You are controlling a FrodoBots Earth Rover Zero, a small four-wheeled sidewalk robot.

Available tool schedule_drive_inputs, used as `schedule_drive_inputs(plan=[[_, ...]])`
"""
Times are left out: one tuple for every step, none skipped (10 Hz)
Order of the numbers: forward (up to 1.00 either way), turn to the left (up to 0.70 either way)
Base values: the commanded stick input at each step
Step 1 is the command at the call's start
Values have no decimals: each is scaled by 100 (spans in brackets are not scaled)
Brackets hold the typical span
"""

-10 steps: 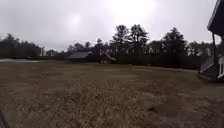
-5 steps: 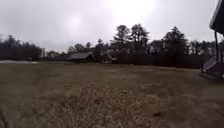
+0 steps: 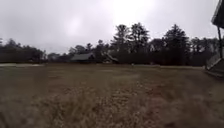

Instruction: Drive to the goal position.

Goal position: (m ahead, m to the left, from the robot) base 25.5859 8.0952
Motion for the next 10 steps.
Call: schedule_drive_inputs(plan=[[70,0],[70,0],[70,0],[70,0],[70,0],[70,0],[70,0],[70,0],[70,0],[70,0]])
